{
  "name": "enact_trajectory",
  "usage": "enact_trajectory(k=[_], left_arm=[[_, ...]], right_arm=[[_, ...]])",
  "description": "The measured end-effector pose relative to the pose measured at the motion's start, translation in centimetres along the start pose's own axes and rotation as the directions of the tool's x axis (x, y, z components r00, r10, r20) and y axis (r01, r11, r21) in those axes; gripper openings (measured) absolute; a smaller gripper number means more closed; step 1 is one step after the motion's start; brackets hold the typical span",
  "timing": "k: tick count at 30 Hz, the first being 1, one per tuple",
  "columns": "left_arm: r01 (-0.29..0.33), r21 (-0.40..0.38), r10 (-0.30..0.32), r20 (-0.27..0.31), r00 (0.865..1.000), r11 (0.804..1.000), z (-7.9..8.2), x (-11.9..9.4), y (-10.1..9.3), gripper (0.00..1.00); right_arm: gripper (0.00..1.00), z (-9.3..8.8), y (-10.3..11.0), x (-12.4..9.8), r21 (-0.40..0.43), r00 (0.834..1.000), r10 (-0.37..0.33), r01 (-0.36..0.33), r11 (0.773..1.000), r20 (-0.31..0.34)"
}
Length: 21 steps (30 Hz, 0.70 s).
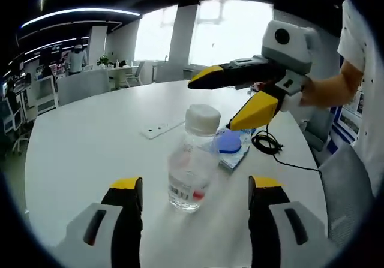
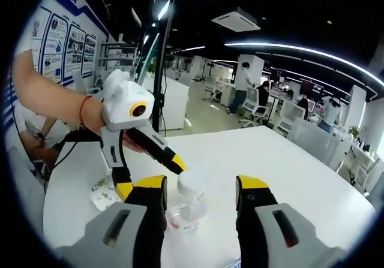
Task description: Arrange the tabletop items into an orderly group along one side of the table until the central work area is clear of visible clutter.
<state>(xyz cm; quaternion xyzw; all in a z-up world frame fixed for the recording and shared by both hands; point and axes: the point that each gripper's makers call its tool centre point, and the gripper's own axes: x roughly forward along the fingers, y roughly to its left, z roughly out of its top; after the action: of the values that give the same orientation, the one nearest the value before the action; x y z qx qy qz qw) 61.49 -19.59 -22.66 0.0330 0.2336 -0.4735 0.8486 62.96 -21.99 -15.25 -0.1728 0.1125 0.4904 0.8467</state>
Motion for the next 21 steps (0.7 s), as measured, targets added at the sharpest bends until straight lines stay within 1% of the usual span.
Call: enact_trajectory(k=[7,14,21], left_arm=[[-0.032,-0.021,0.032,0.016,0.999,0.999,0.0,-1.5,-0.3,0.74],[-0.072,-0.046,0.074,0.034,0.997,0.996,0.0,-3.4,-0.7,0.76],[-0.112,-0.067,0.115,0.046,0.992,0.991,0.0,-5.5,-1.3,0.76]], right_arm=[[0.44,0.8,0.2,-0.6,-0.022,1.000,0.005,-0.005,1.000,0.003],[0.46,1.9,0.5,-1.0,-0.042,1.000,0.013,-0.013,0.999,0.010],[0.47,2.8,1.8,-1.4,-0.070,0.998,0.062,-0.061,0.996,0.002]])
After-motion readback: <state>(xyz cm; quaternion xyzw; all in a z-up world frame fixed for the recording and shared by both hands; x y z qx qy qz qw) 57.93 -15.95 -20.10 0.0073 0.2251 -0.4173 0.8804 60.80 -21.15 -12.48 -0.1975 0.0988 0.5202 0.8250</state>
